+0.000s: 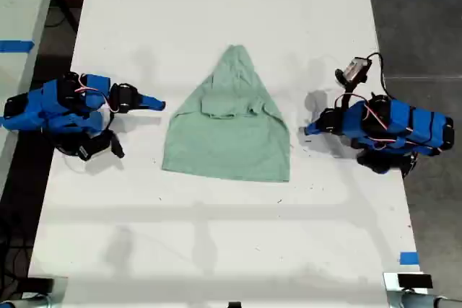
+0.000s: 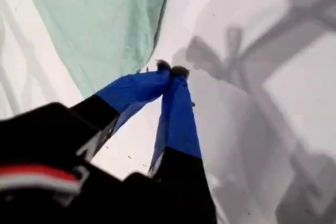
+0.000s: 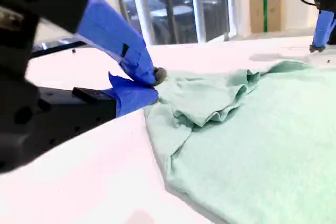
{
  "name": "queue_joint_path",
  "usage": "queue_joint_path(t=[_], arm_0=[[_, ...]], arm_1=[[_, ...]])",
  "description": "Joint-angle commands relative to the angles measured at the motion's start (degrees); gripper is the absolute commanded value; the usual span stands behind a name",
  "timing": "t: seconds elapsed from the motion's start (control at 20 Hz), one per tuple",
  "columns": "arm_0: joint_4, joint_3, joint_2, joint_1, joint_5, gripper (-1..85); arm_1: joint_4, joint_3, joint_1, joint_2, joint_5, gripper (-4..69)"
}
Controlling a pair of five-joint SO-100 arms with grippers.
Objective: Fold t shirt
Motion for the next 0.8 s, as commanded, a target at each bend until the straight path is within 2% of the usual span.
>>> queue_joint_path(t=[0.0, 0.5, 0.55, 0.65, 0.75], arm_0=[[0.7, 0.09, 0.35, -0.35, -0.97, -0.1], [0.7, 0.09, 0.35, -0.26, -0.97, -0.1], [0.7, 0.09, 0.35, -0.44, -0.97, -0.1], [0.7, 0.09, 0.35, -0.62, -0.97, -0.1], [0.7, 0.09, 0.35, -0.62, -0.97, -0.1]], arm_1=[[1.23, 1.41, 1.41, 0.53, 2.37, -0.2], [2.02, -0.44, 2.55, 0.35, 2.46, 0.0], [2.11, -3.16, 2.37, -1.58, 2.29, 1.7], [0.79, -11.51, 0.53, -14.33, 4.48, 1.7], [-3.16, -20.83, -1.85, -30.85, 5.27, 3.3]])
